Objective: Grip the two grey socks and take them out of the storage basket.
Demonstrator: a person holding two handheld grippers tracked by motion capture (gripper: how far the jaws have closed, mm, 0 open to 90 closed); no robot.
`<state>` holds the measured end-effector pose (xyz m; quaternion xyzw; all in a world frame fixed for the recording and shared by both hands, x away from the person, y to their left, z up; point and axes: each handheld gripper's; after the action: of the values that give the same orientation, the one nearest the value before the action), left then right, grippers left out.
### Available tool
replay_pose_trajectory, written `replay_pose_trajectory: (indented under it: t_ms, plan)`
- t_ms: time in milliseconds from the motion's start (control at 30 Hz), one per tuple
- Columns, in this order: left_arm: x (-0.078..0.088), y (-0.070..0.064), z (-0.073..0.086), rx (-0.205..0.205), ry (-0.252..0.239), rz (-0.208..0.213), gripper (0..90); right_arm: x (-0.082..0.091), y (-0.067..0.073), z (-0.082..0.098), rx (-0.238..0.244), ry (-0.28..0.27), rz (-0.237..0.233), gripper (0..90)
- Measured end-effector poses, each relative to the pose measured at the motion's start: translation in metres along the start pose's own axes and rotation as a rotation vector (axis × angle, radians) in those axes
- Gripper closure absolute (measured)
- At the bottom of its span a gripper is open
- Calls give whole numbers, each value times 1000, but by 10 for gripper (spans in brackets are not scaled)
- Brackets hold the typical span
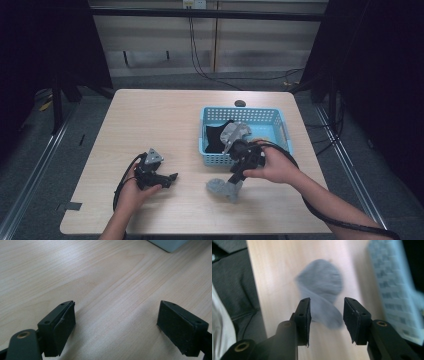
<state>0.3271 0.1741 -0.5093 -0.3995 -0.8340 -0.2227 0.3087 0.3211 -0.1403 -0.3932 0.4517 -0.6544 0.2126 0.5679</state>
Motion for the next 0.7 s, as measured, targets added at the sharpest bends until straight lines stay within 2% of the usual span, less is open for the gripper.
replay_pose_trajectory:
  t_ms: [133, 200, 233, 300, 333, 367, 433, 467, 567, 700]
  plan:
    - [0, 0, 0, -4, 2, -2, 145, 17, -16, -4, -46, -56, 36, 540]
    - [0, 0, 0, -2, 3, -1, 144, 20, -20, -5, -53, -66, 43, 532]
    - [0, 0, 0, -3, 3, -1, 144, 23, -24, -7, -71, -81, 55, 529]
    - [0, 0, 0, -2, 4, -2, 144, 32, -41, -12, -113, -119, 81, 521]
    - [0, 0, 0, -2, 4, -2, 144, 32, -41, -12, -113, -119, 81, 521]
    - [0, 0, 0, -3, 2, -2, 144, 35, -51, -15, -141, -127, 100, 512]
    - [0, 0, 0, -2, 3, -3, 144, 35, -56, -16, -153, -123, 108, 512]
    - [0, 0, 0, -1, 2, -3, 144, 33, -64, -18, -172, -119, 132, 509]
    - [0, 0, 0, -2, 3, -4, 143, 30, -72, -20, -196, -111, 148, 506]
    - [0, 0, 0, -1, 3, -3, 143, 22, -91, -22, -252, -133, 194, 501]
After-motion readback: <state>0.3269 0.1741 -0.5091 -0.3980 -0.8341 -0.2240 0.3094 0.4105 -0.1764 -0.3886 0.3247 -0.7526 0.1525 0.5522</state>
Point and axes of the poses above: each handheld gripper's, and its own axes: x roughly backward along the jaws, z roughly out of its underside, y roughly to its left, and after that the axes turned 11 degrees about -x, right-handed
